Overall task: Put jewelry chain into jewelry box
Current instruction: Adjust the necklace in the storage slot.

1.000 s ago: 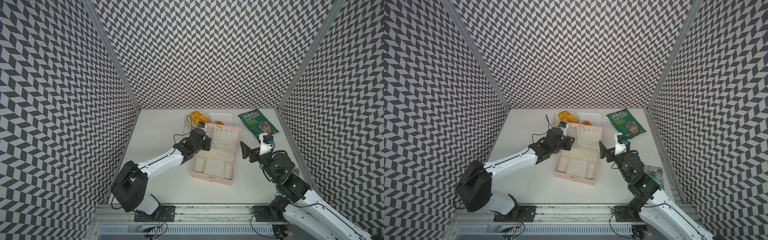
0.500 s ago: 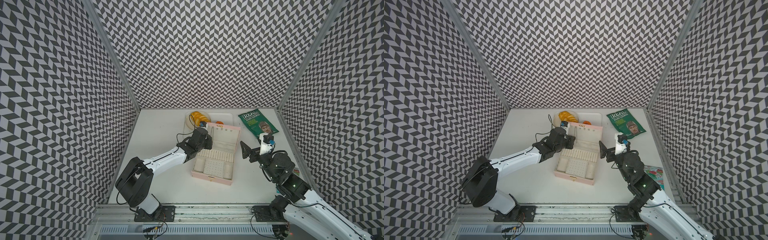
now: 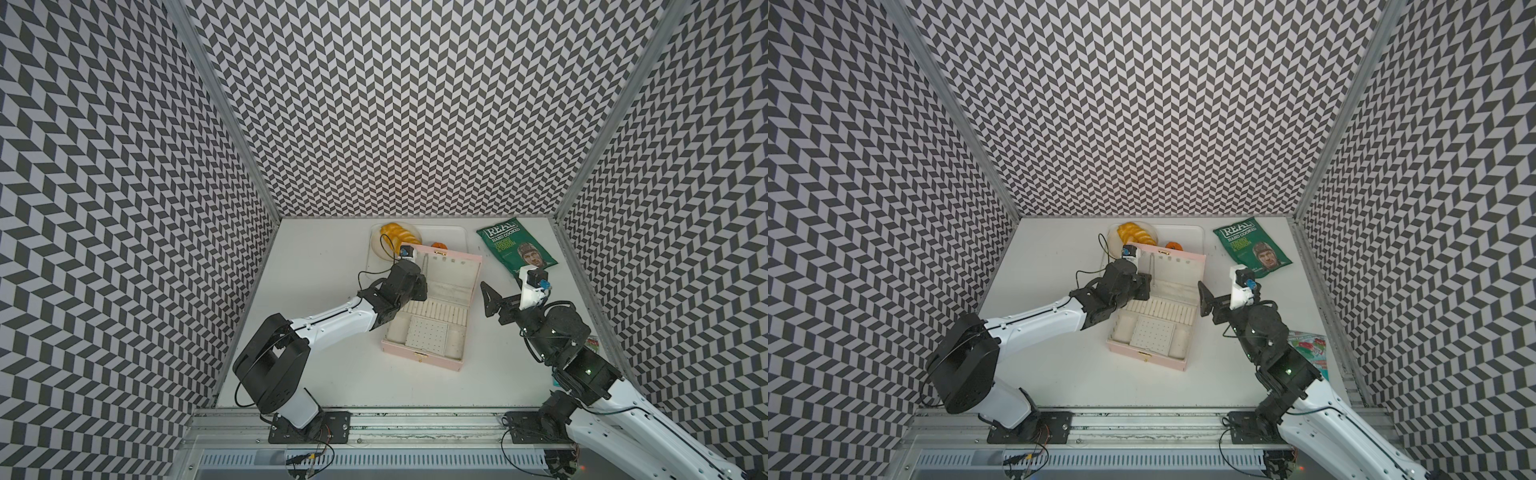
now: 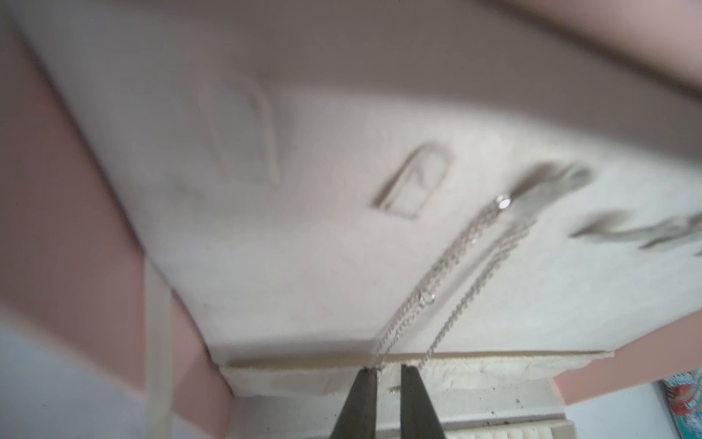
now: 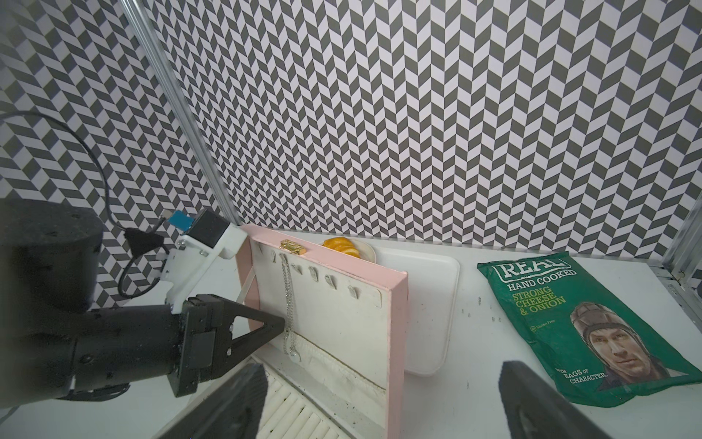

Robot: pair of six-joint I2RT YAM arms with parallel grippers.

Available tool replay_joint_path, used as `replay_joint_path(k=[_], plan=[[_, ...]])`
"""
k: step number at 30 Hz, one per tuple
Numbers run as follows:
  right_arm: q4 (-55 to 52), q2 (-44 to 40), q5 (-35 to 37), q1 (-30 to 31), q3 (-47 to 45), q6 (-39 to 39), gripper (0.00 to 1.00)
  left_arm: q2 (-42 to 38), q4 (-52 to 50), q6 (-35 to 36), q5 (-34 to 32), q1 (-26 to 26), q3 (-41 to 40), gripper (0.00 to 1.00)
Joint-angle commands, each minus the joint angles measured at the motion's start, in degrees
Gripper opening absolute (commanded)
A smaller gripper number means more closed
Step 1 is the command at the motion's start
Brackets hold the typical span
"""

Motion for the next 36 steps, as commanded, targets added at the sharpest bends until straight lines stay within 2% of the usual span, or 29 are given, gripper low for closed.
replay_joint_path(k=[1, 5, 30, 33, 36], plan=[[3.2, -0.1, -0.5, 0.1, -0.8, 0.4, 1.0, -3.0, 3.8, -2.1, -2.6, -0.9, -3.2, 0.17], [3.6, 0.2, -0.8, 0.1, -0.8, 0.4, 1.0, -3.8, 6.7, -2.1, -2.8, -1.1, -5.0, 0.19], [3.7, 0.0, -1.4, 0.1, -1.1, 0.9, 1.0, 1.6, 8.4, -1.2, -3.8, -1.1, -1.6, 0.28], [3.8, 0.1, -1.4, 0.1, -1.1, 0.9, 1.0, 2.4, 8.5, -1.4, -4.1, -1.2, -1.3, 0.28], [3.7, -0.1, -1.3, 0.1, -1.1, 0.8, 1.0, 3.1, 8.6, -1.6, -4.6, -1.1, -1.1, 0.24]])
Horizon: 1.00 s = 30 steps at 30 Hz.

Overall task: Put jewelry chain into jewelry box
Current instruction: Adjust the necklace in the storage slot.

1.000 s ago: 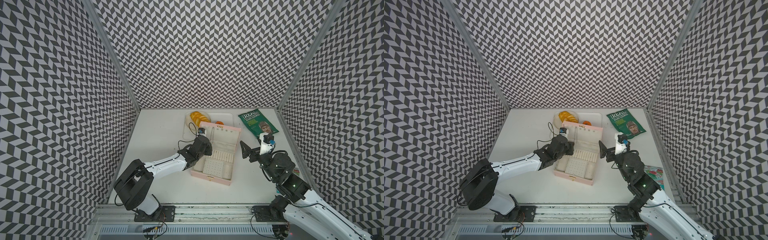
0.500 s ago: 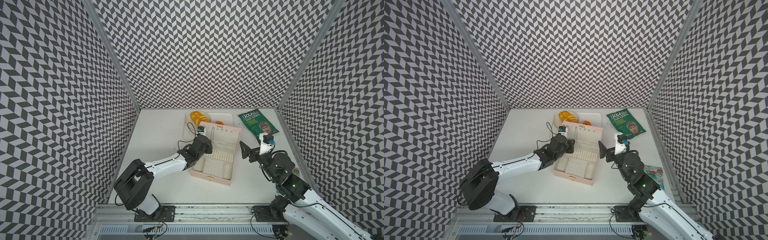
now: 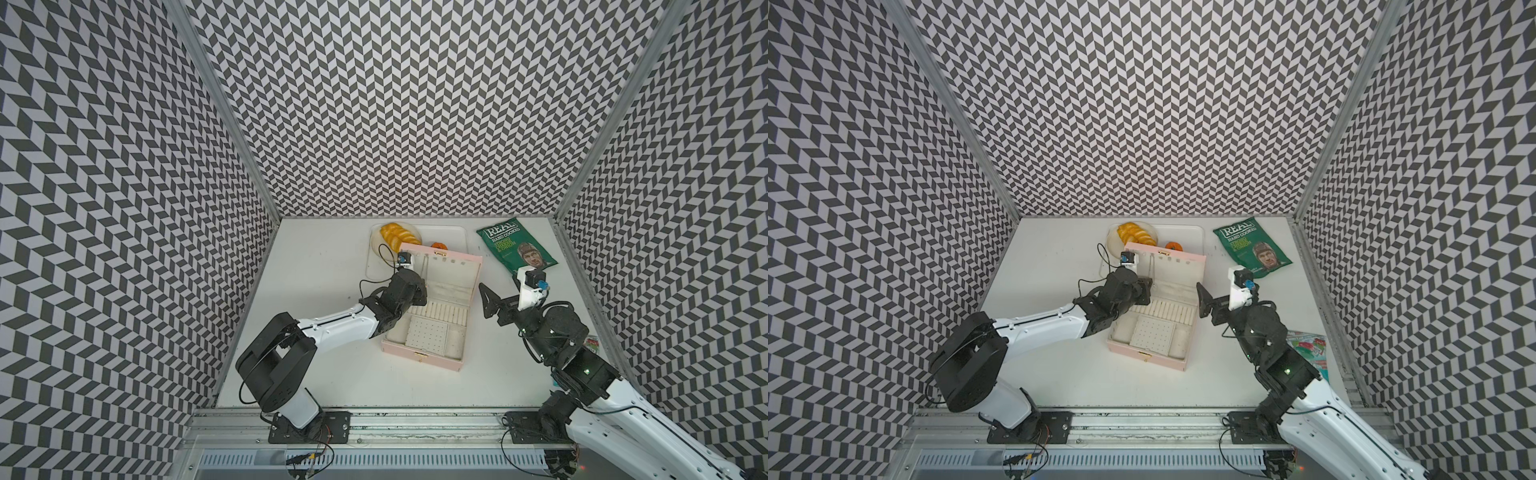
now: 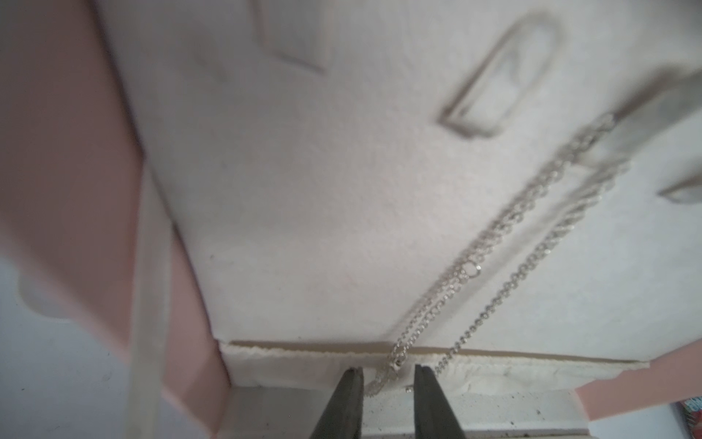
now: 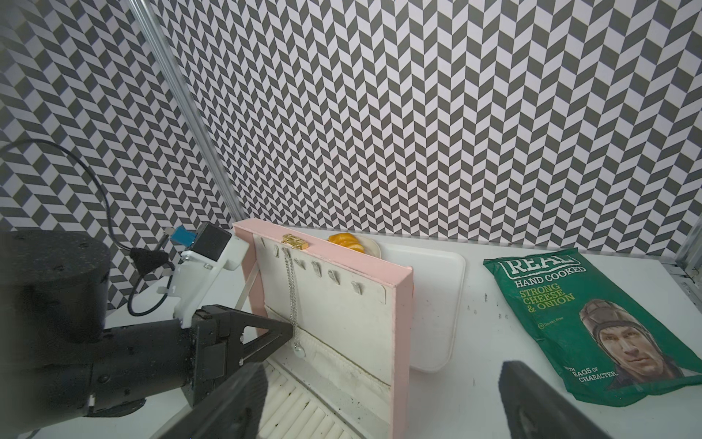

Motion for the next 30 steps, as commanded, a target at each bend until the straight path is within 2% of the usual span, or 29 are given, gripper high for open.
replay_joint_path(k=[1, 2, 5, 10, 20, 30], plan=[[3.3, -0.3, -0.3, 0.1, -0.5, 0.4, 1.0, 1.3, 1.5, 0.0, -1.3, -0.3, 1.9, 0.22], [3.3, -0.2, -0.3, 0.1, -0.5, 0.4, 1.0, 1.4, 1.5, 0.0, -1.4, -0.4, 2.0, 0.21], [3.3, -0.2, -0.3, 0.1, -0.4, 0.4, 1.0, 1.2, 1.2, -0.1, -1.9, -0.3, 2.0, 0.1], [3.6, -0.1, -0.3, 0.1, -0.5, 0.3, 1.0, -0.6, 0.6, 0.2, -2.4, -0.4, 1.8, 0.0], [3.7, 0.0, -0.3, 0.1, -0.5, 0.3, 1.0, -4.0, 0.1, 1.1, -3.8, -0.3, 1.9, 0.0], [3.7, 0.0, -0.2, 0.1, -0.5, 0.4, 1.0, -3.3, 0.1, 1.7, -2.6, -0.2, 3.0, 0.0]])
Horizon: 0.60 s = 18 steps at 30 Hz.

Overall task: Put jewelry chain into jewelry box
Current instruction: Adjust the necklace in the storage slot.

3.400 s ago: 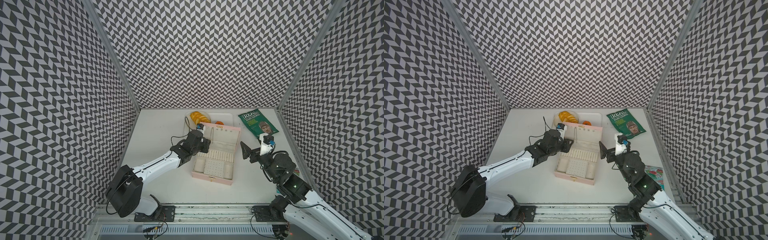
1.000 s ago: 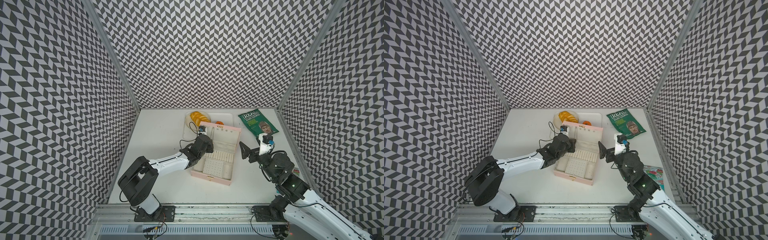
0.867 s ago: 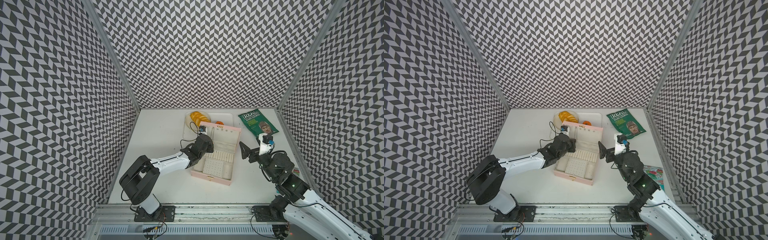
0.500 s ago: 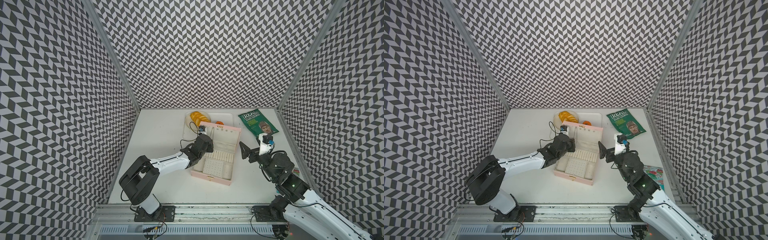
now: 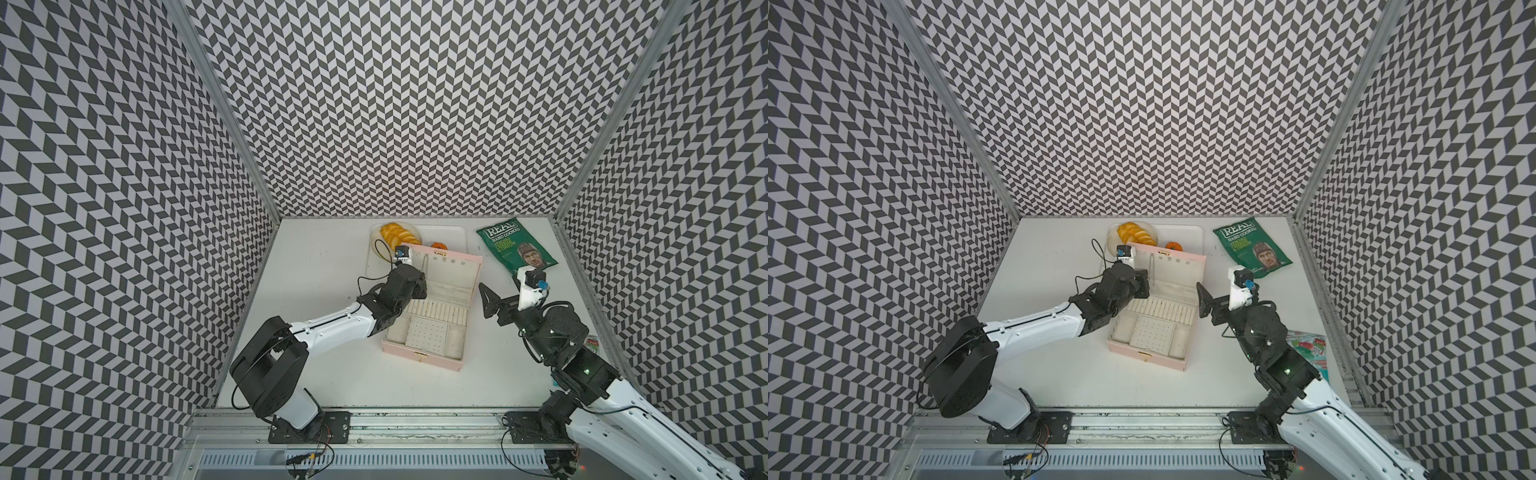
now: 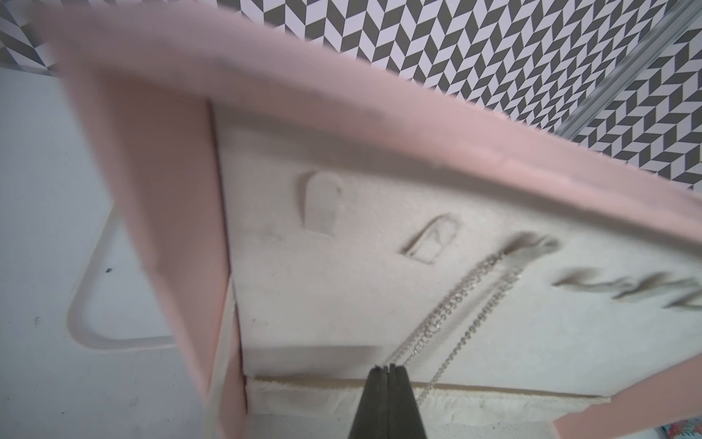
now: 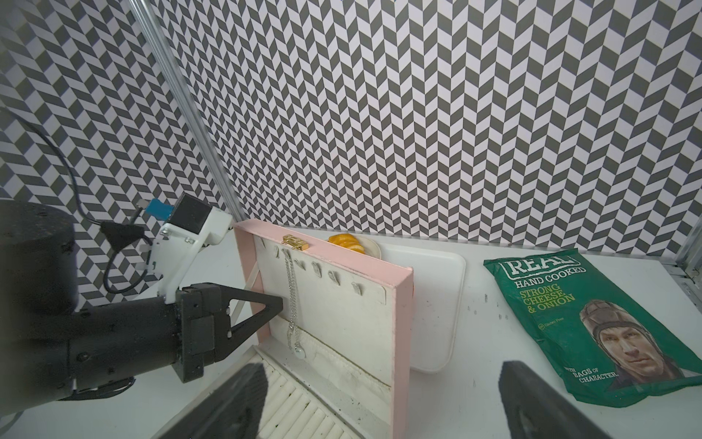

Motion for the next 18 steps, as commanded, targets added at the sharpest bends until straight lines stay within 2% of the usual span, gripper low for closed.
replay_joint_path(k=[1, 3, 5, 10, 18], plan=[[3.5, 0.0, -0.2, 0.1, -0.6, 0.3, 1.0, -0.6, 0.4, 1.2, 0.7, -0.2, 1.0, 0.02], [3.5, -0.1, 0.0, 0.1, -0.7, 0.4, 1.0, -0.2, 0.7, 1.1, 1.4, -0.2, 0.2, 0.14], [3.5, -0.1, -0.1, 0.1, -0.6, 0.4, 1.0, 0.2, 1.3, 1.0, 2.0, -0.2, -0.5, 0.19], [3.7, -0.1, -2.0, 0.1, -0.5, 0.2, 1.0, 1.3, 1.9, 0.8, 3.1, -0.1, -1.3, 0.24], [4.3, 1.6, -13.3, 0.1, -0.1, -0.6, 1.0, 3.1, 2.1, 1.0, 4.3, 0.3, -0.9, 0.28]])
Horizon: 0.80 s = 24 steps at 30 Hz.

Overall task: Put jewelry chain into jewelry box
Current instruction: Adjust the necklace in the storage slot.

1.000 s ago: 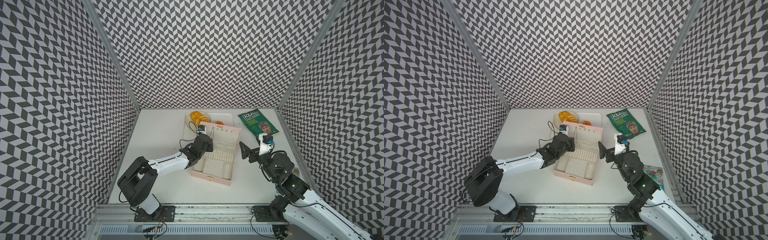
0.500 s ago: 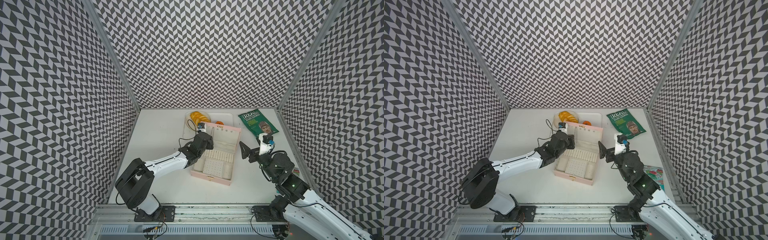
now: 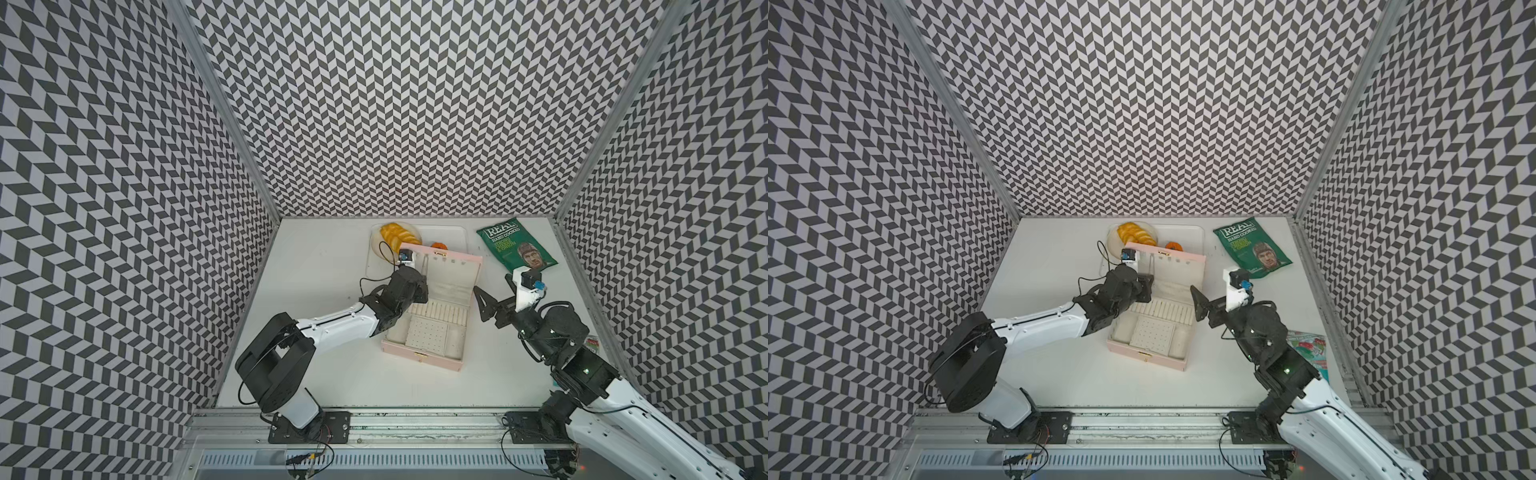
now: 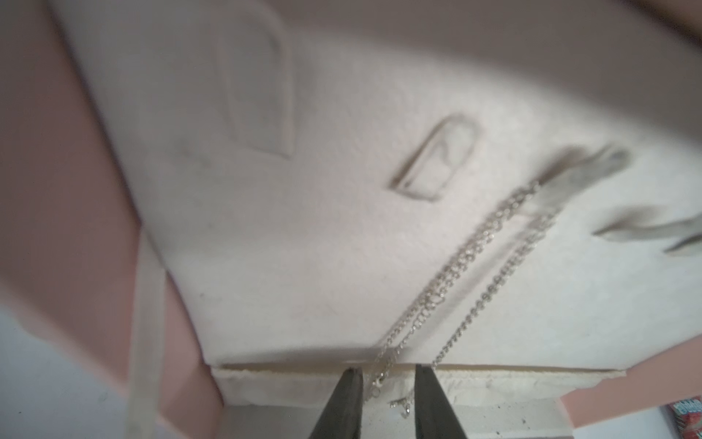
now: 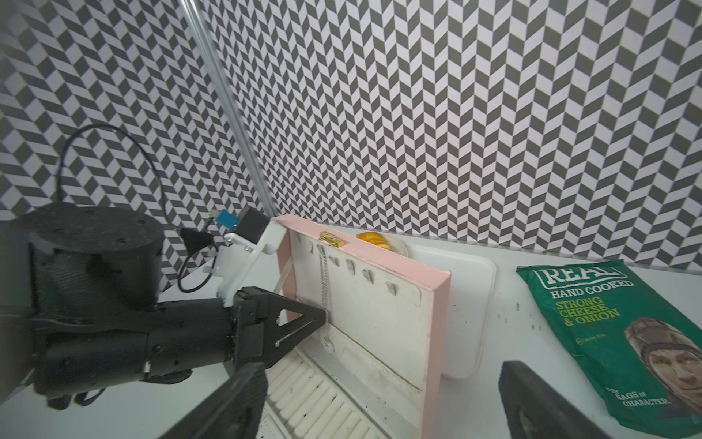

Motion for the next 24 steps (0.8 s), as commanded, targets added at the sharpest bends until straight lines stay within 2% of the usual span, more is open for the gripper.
replay_joint_path(k=[1, 17, 18, 21, 24], plan=[[3.2, 1.1, -5.3, 0.1, 0.0, -0.4, 1.0, 1.1, 1.7, 0.6, 0.9, 0.4, -0.1, 0.28], [3.4, 1.5, -5.3, 0.1, -0.1, -0.3, 1.0, 4.4, -0.5, -0.5, -2.8, 0.5, 2.7, 0.24], [3.5, 1.6, -5.4, 0.1, -0.1, -0.2, 1.0, 4.3, -0.5, -0.5, -3.1, 0.5, 2.7, 0.22], [3.6, 1.7, -5.5, 0.1, -0.1, -0.2, 1.0, 4.0, -0.2, -0.4, -3.2, 0.5, 2.9, 0.07], [3.5, 1.7, -5.5, 0.1, -0.1, -0.2, 1.0, 3.6, -0.6, -0.3, -3.2, 0.6, 3.1, 0.0]])
